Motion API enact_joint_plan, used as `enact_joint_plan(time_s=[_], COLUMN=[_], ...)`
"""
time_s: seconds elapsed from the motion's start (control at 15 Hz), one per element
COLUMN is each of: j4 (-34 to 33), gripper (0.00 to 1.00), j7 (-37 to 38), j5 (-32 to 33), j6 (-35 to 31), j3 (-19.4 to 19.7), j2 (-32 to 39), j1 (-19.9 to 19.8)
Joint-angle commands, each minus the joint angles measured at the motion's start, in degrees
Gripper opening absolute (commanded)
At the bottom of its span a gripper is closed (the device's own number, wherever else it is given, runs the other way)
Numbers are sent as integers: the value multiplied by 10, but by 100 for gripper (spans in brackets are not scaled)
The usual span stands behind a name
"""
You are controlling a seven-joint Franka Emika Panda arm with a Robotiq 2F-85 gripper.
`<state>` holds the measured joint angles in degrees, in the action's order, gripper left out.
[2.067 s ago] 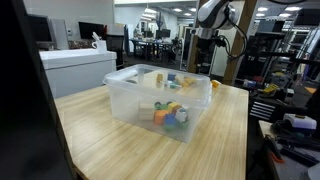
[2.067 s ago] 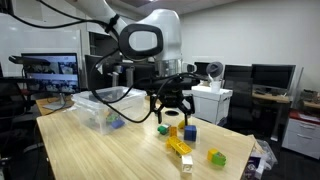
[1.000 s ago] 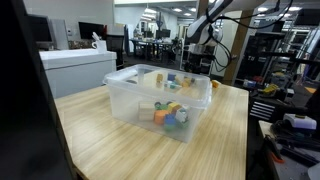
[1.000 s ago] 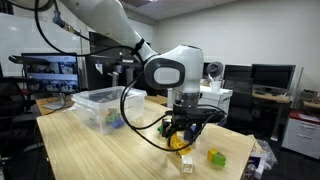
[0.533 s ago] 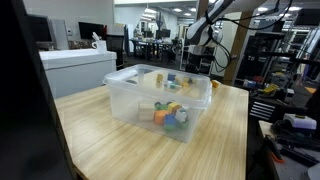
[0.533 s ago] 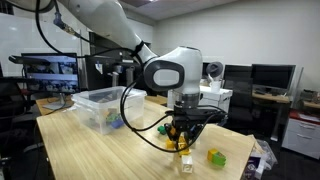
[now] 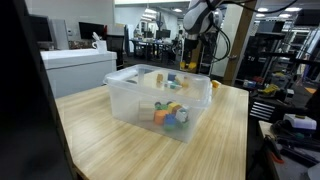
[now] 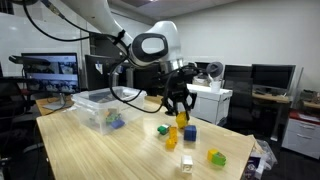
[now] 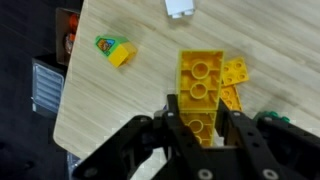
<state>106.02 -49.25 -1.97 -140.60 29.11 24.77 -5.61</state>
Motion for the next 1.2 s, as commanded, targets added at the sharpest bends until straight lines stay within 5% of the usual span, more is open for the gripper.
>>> enact_joint_plan(time_s=[0.0, 0.07, 0.2, 0.53, 0.93, 1.0, 1.13], j4=[21, 22, 26, 78, 227, 237, 248], gripper=[11, 11, 11, 11, 11, 61, 66], j7=[153, 202, 255, 282, 266, 275, 268], j5=[79, 137, 175, 161, 139, 138, 126], j6=[75, 99, 155, 252, 272, 258, 256], j3=[63, -10, -65, -214, -278, -277, -275], j2=[-80, -116, -161, -281, -351, -348, -346], j1=[113, 70, 71, 78, 86, 83, 82])
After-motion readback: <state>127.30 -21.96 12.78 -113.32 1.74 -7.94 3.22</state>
